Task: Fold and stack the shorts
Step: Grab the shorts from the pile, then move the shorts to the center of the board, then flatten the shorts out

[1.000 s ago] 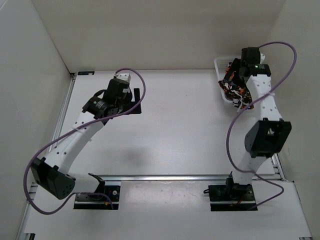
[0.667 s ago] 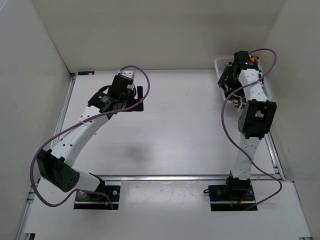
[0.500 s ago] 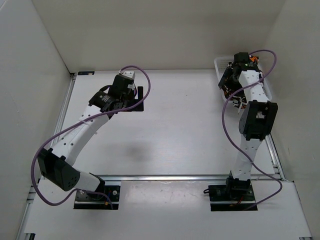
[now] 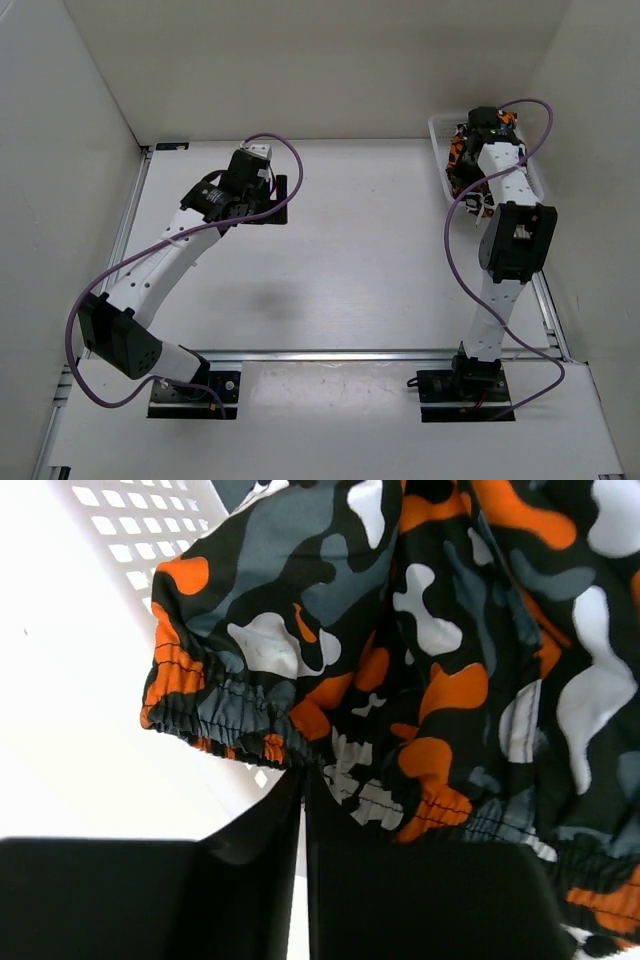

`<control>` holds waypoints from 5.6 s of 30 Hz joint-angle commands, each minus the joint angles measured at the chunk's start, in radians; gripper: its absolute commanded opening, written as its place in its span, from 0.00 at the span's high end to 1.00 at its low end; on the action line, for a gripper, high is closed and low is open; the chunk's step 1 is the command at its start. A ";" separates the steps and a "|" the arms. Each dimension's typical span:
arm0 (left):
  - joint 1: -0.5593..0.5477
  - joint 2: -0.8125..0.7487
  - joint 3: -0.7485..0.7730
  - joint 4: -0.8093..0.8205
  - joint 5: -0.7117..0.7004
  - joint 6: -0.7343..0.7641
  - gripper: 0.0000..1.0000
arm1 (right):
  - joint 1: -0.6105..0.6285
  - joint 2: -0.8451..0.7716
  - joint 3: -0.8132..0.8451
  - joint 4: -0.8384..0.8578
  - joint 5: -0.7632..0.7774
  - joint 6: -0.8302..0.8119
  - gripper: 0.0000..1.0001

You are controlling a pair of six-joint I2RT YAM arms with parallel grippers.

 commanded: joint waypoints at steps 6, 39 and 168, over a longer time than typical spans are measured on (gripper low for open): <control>0.032 -0.009 0.074 -0.071 -0.077 -0.032 0.00 | -0.003 -0.216 0.188 -0.007 -0.106 0.034 1.00; 0.477 -0.194 -0.167 -0.113 0.360 -0.107 0.14 | 0.713 -0.885 -0.717 0.109 -0.224 0.198 0.74; -0.248 0.116 -0.150 -0.166 0.157 -0.382 0.90 | 0.520 -0.786 -1.095 0.327 -0.347 0.332 0.18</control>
